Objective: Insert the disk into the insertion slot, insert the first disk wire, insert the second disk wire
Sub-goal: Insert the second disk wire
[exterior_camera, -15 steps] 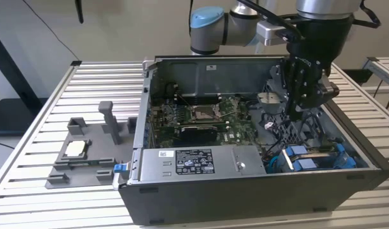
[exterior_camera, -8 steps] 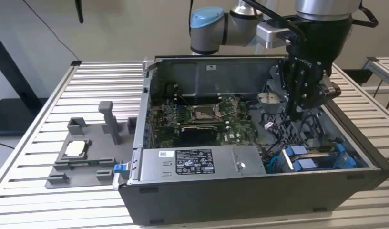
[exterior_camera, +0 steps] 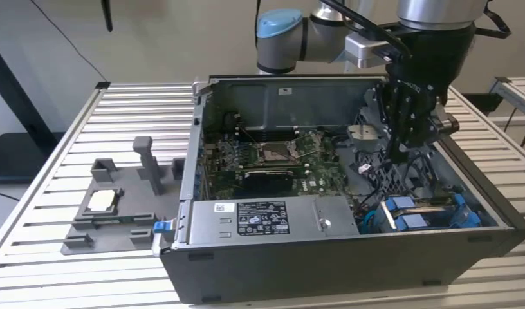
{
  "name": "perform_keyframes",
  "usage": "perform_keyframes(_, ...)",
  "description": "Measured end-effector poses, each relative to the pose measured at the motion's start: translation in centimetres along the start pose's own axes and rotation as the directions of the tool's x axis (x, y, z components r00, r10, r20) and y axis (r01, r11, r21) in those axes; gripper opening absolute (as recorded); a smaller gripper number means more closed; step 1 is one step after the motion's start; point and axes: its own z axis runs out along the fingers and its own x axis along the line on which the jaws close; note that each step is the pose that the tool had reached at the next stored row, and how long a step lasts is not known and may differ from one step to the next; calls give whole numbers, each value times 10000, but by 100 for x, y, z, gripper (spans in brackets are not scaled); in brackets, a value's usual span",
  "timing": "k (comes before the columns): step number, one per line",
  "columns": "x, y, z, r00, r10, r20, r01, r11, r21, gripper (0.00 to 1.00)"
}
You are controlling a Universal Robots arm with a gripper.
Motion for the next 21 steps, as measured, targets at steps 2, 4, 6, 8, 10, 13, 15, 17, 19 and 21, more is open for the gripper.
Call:
perform_keyframes(2, 3, 1, 1, 10000, 1, 0, -1, 10000, 1, 16)
perform_keyframes(4, 13, 3, 2, 10000, 2, 0, -2, 10000, 1, 16)
perform_keyframes(6, 21, 3, 4, 10000, 2, 1, -2, 10000, 2, 16)
perform_keyframes(8, 34, 1, 7, 10000, -1, 0, 1, 10000, -6, 16)
perform_keyframes(10, 51, -21, 12, 10000, -6, 7, 6, 10000, -68, 16)
perform_keyframes(13, 79, -73, 21, 10000, -23, 25, 23, 9998, -215, 16)
perform_keyframes(15, 102, -102, 28, 10000, -37, 40, 38, 9994, -351, 16)
perform_keyframes(17, 131, -127, 35, 10000, -53, 57, 56, 9987, -503, 16)
perform_keyframes(19, 164, -148, 43, 10000, -68, 72, 72, 9979, -644, 16)
perform_keyframes(21, 203, -167, 53, 9999, -78, 86, 84, 9972, -748, 16)
